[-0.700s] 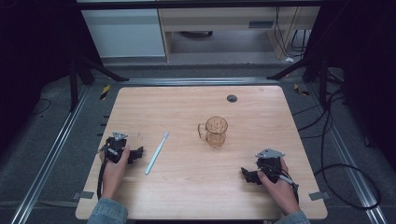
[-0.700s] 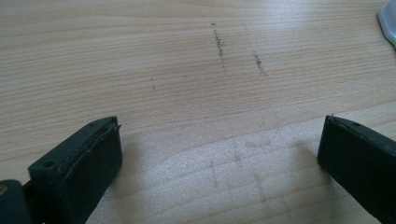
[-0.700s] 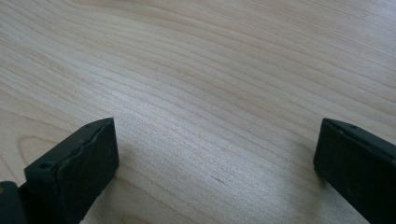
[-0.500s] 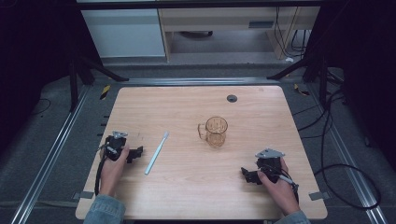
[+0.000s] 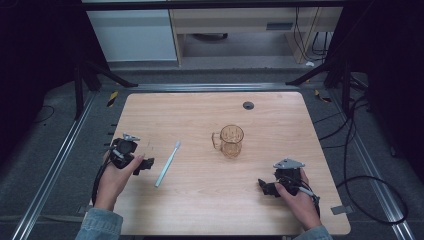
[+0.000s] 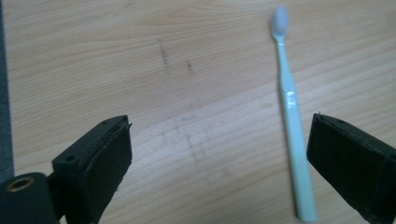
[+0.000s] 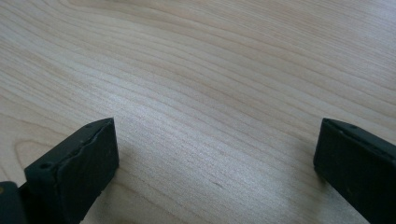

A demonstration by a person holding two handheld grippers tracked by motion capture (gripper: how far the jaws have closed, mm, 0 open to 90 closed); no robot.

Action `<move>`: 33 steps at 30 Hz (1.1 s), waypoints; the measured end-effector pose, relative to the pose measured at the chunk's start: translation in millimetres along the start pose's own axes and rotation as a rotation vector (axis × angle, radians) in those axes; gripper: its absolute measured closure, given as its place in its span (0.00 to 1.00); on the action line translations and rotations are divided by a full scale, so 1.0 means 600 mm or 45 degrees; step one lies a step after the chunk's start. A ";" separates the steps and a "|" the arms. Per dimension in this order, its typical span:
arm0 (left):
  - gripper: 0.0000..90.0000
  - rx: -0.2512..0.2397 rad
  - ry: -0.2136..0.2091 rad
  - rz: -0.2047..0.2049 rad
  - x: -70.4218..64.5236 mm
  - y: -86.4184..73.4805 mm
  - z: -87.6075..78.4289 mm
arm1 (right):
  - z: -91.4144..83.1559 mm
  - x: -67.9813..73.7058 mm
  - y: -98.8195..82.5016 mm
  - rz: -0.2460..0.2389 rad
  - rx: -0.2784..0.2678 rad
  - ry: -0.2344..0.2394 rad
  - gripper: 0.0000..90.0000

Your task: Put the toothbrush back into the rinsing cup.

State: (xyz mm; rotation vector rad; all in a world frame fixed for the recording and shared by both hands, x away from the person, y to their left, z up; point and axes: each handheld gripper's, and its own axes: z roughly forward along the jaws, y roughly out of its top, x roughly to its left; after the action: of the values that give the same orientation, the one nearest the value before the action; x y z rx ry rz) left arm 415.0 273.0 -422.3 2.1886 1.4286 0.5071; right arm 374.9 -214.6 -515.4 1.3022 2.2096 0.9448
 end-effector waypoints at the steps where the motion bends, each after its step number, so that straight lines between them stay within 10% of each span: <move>1: 0.11 0.012 0.000 0.020 -0.006 0.006 -0.002 | 0.000 0.000 0.000 0.004 0.000 -0.003 0.00; 33: 0.44 0.289 -0.195 0.218 -0.105 0.099 0.062 | 0.003 0.002 0.003 0.036 0.001 -0.037 0.00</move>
State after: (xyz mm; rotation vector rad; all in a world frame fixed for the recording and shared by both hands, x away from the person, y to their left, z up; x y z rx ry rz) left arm 454.9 187.6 -422.2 2.4845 1.2781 0.2357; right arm 376.3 -212.8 -515.3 1.3430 2.1754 0.9292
